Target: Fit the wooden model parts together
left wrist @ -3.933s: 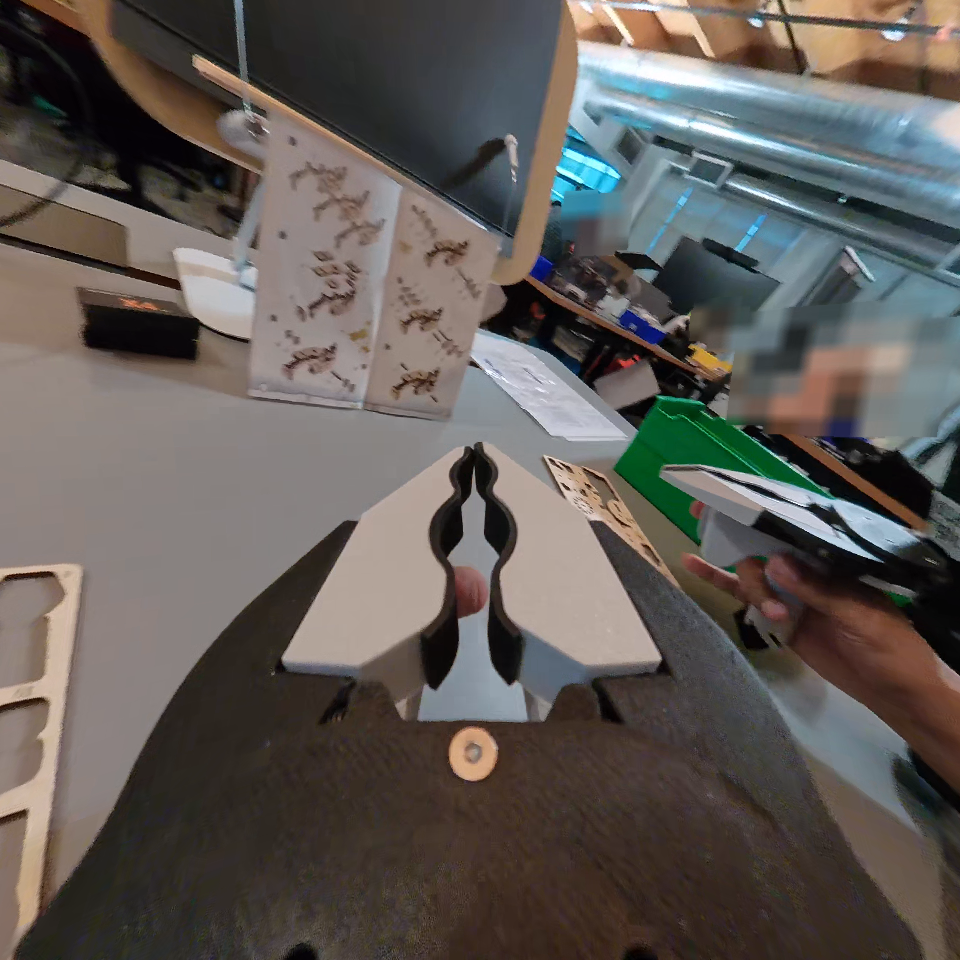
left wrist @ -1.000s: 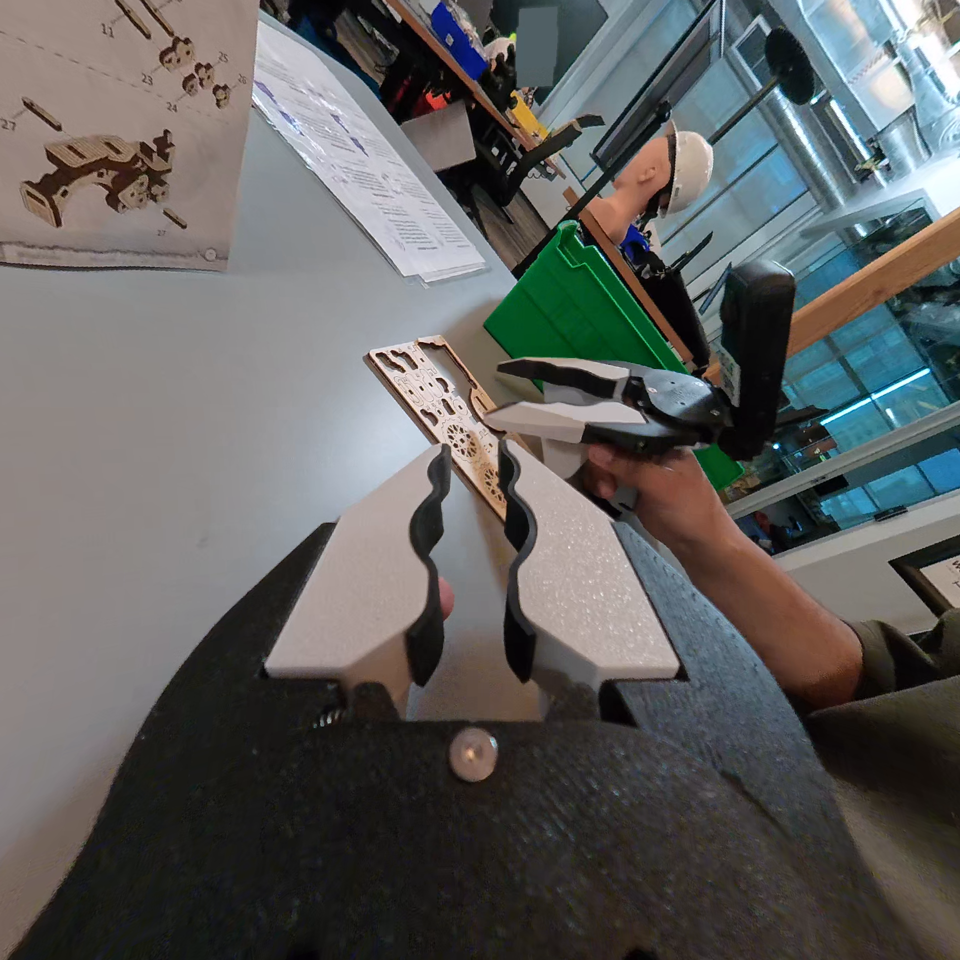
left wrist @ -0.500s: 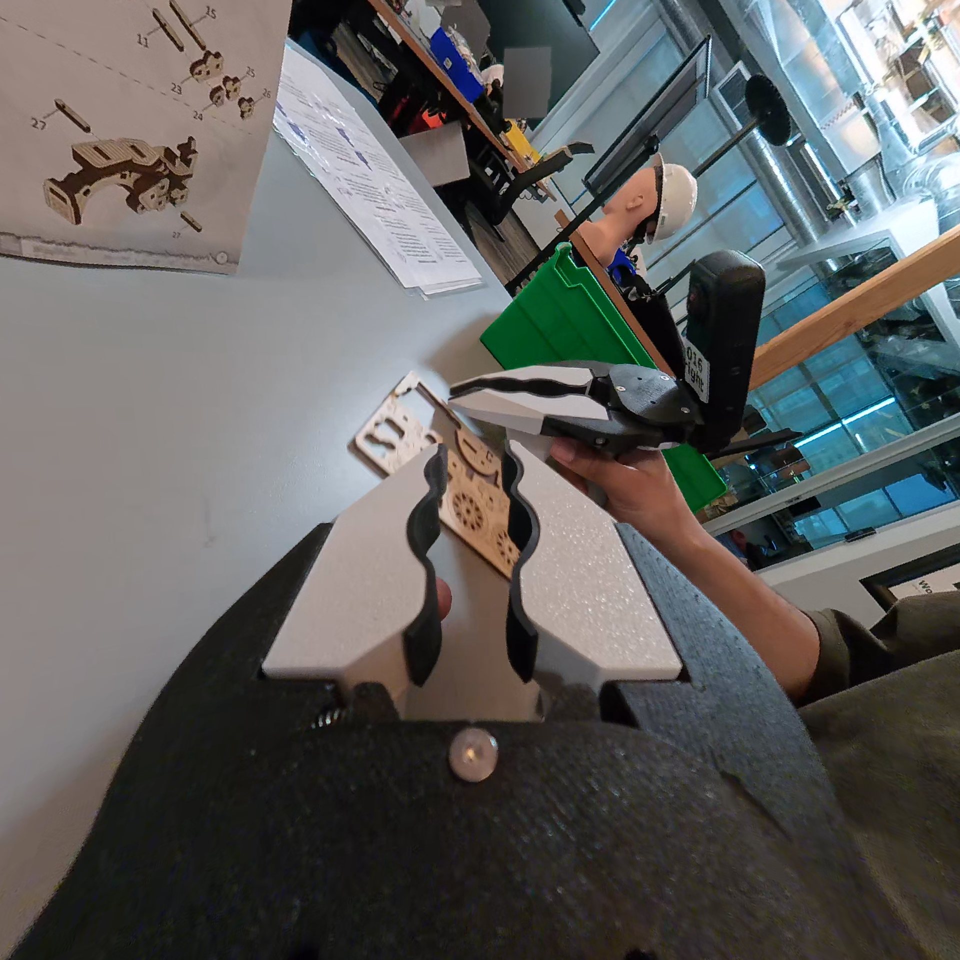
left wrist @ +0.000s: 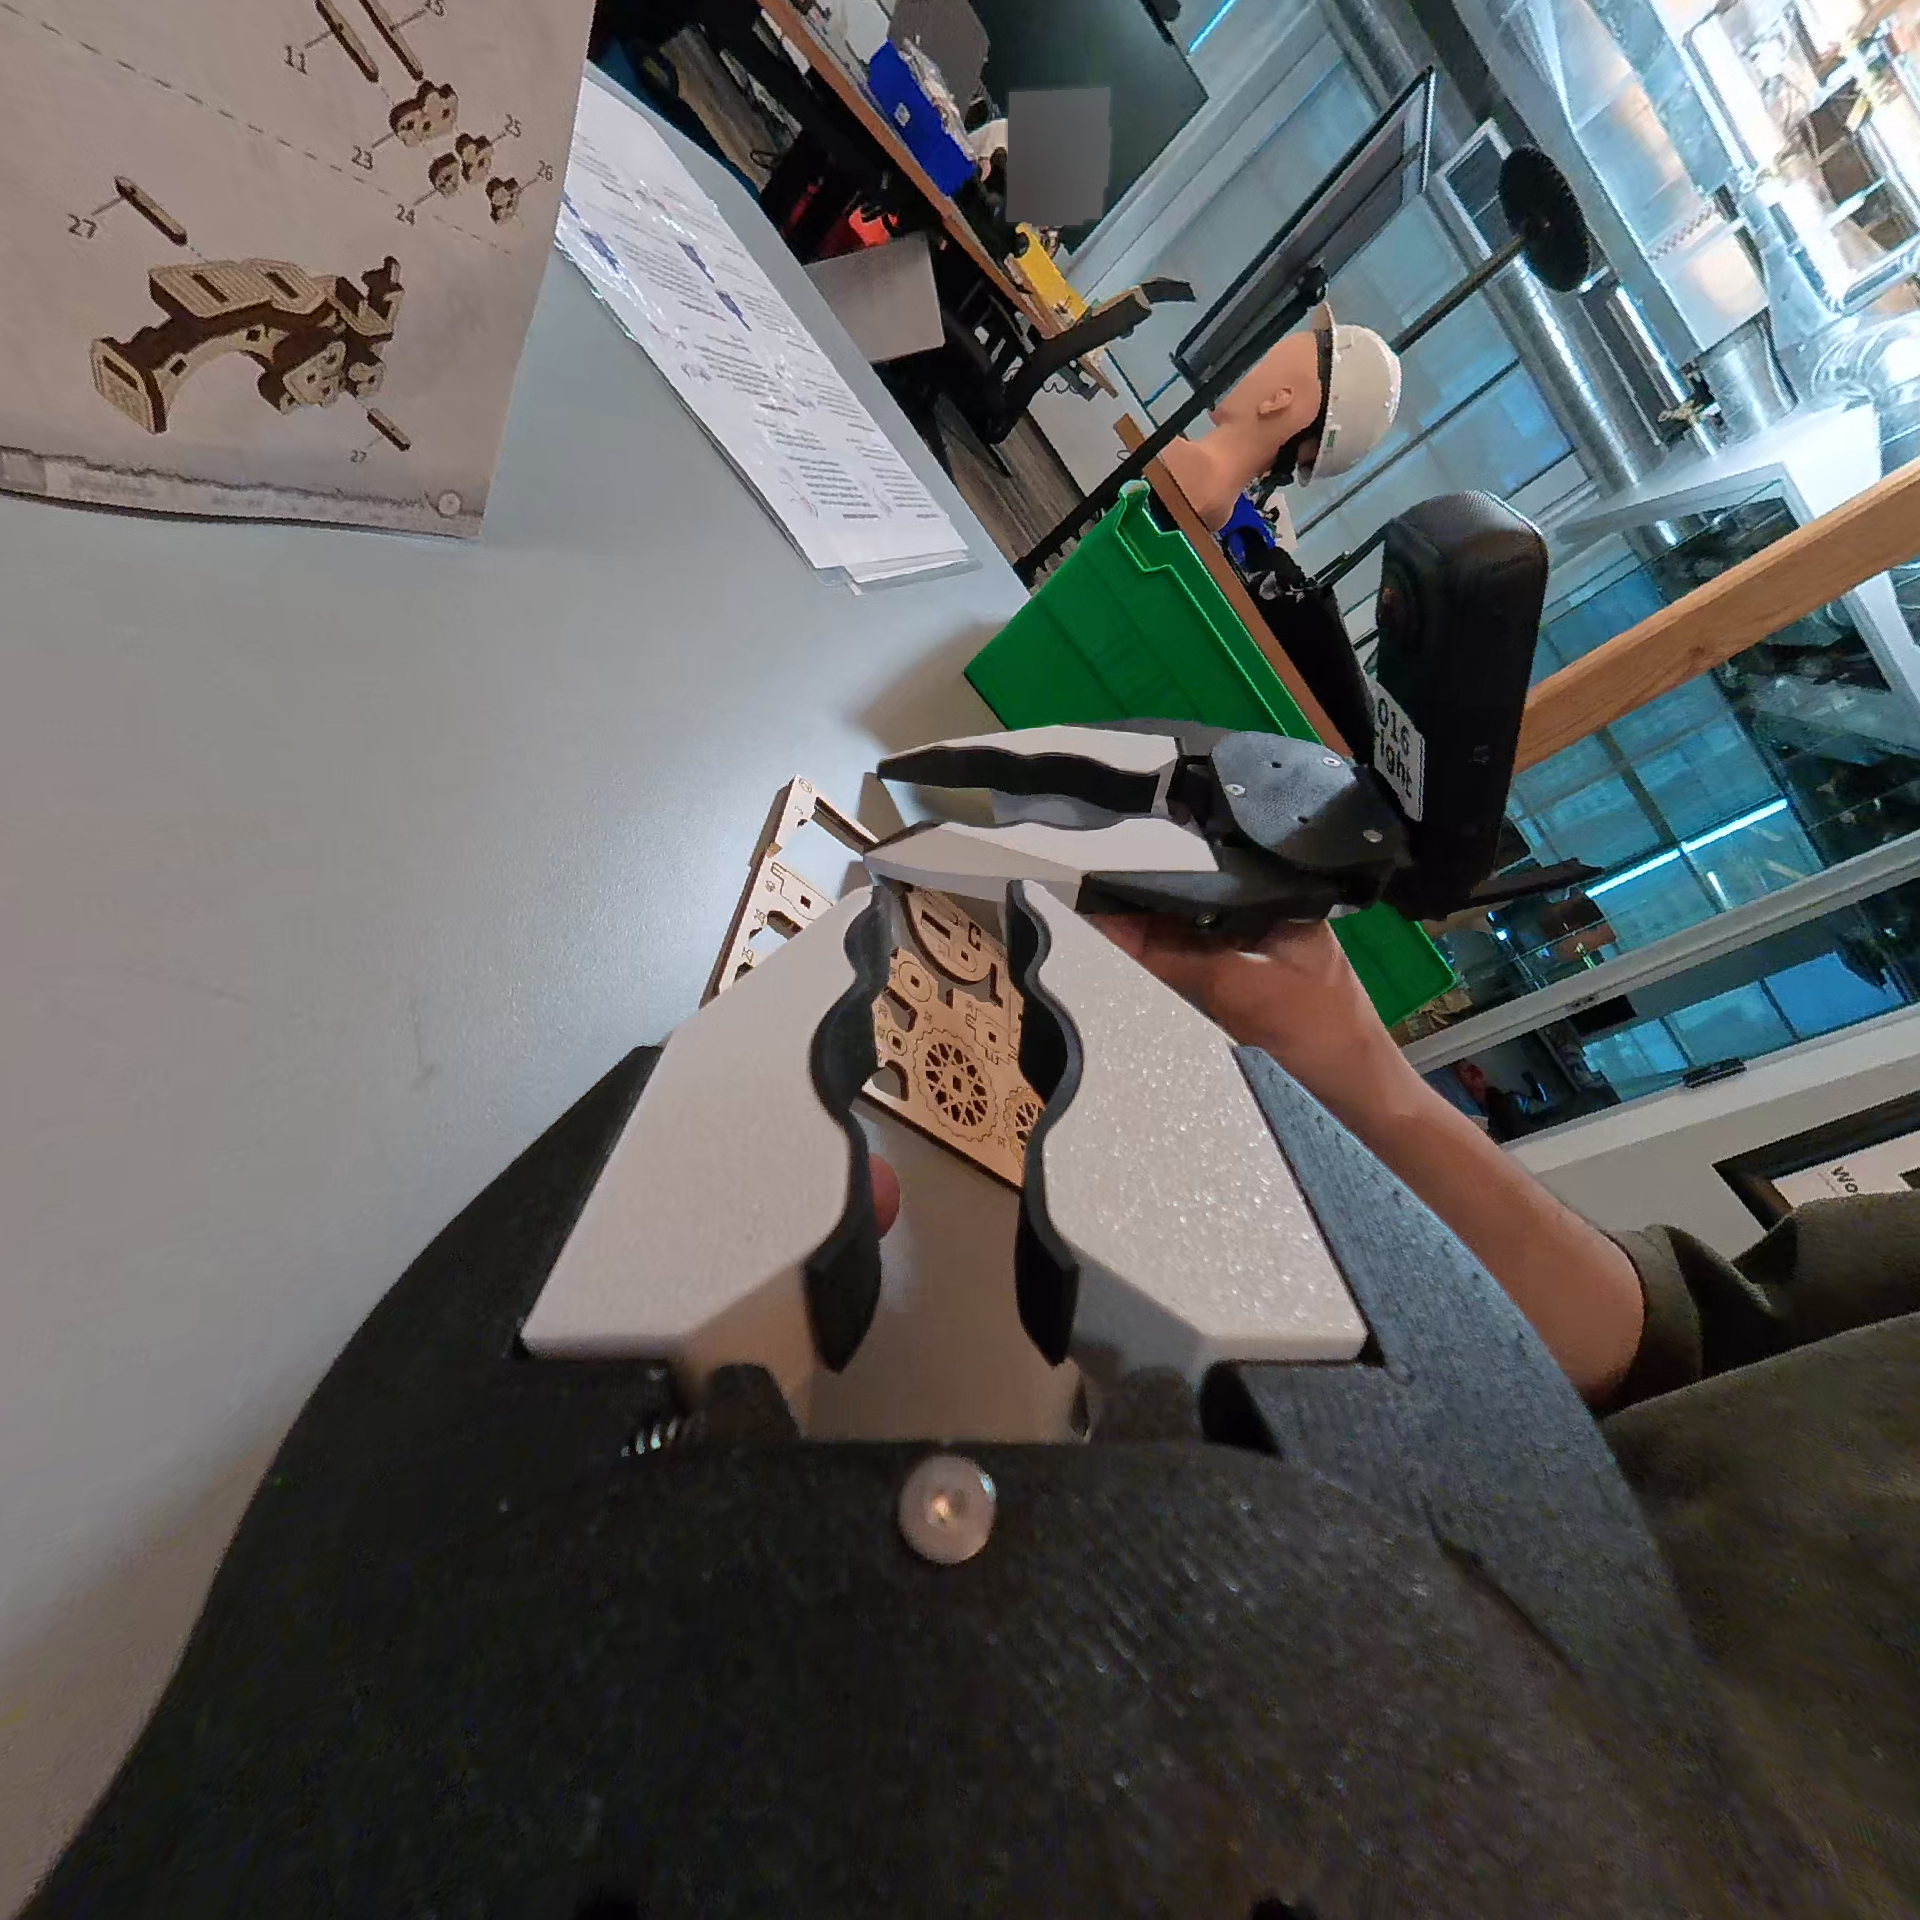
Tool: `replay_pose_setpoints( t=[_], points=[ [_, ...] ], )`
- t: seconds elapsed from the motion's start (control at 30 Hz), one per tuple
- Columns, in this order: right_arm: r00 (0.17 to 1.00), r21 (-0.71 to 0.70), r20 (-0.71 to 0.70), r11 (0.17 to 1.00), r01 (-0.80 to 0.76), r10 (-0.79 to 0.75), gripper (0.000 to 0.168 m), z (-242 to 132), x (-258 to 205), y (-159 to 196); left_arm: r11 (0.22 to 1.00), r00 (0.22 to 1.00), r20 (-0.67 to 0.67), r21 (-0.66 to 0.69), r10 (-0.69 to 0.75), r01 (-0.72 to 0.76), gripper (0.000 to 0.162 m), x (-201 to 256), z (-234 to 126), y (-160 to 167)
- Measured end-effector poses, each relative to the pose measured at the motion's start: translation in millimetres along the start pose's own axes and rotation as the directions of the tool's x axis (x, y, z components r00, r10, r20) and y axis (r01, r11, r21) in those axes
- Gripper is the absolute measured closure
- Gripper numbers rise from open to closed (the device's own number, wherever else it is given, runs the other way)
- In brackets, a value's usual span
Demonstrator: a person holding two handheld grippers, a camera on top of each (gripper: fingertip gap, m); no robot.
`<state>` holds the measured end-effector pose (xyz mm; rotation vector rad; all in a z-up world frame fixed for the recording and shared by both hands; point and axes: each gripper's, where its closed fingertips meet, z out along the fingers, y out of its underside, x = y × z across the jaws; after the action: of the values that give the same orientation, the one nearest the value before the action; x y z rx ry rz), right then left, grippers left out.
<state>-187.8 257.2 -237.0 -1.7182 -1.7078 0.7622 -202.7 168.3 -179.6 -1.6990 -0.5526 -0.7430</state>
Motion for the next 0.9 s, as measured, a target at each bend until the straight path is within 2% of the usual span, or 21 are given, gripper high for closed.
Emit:
replay_pose_setpoints(
  t=[0.1, 0.23, 0.43, 0.63, 0.73, 0.83, 0.9],
  points=[
    [0.997, 0.000, 0.049, 0.999, 0.052, -0.052, 0.145, 1, -15, 0, 1.000, 1.000, 0.003, 0.001, 0.000, 0.000, 0.142, 0, 0, 0],
    [0.996, 0.000, 0.032, 0.997, 0.078, -0.078, 0.166, 0, -16, 0, 1.000, 1.000, 0.023, 0.022, -0.004, 0.003, 0.130, -3, -1, -3],
    [1.000, 0.111, 0.014, 0.994, 0.005, -0.007, 0.167, -21, -1, -13, 0.998, 0.999, 0.045, 0.069, -0.012, 0.009, 0.120, -7, -4, -9],
    [0.978, 0.303, 0.152, 0.935, -0.181, 0.140, 0.167, -52, -4, -42, 0.999, 0.999, 0.036, 0.042, 0.006, -0.007, 0.104, -4, -1, -5],
    [0.973, 0.351, 0.174, 0.913, -0.208, 0.154, 0.167, -62, -7, -50, 1.000, 1.000, 0.018, 0.020, 0.012, -0.012, 0.101, -1, 1, -2],
    [0.976, 0.376, 0.167, 0.906, -0.194, 0.139, 0.167, -65, -12, -56, 1.000, 0.997, -0.074, -0.016, 0.007, -0.008, 0.103, 13, 5, 5],
    [0.978, 0.382, 0.166, 0.906, -0.182, 0.126, 0.167, -65, -19, -58, 0.999, 0.992, -0.129, -0.041, 0.001, -0.007, 0.120, 22, 7, 10]
  ],
)
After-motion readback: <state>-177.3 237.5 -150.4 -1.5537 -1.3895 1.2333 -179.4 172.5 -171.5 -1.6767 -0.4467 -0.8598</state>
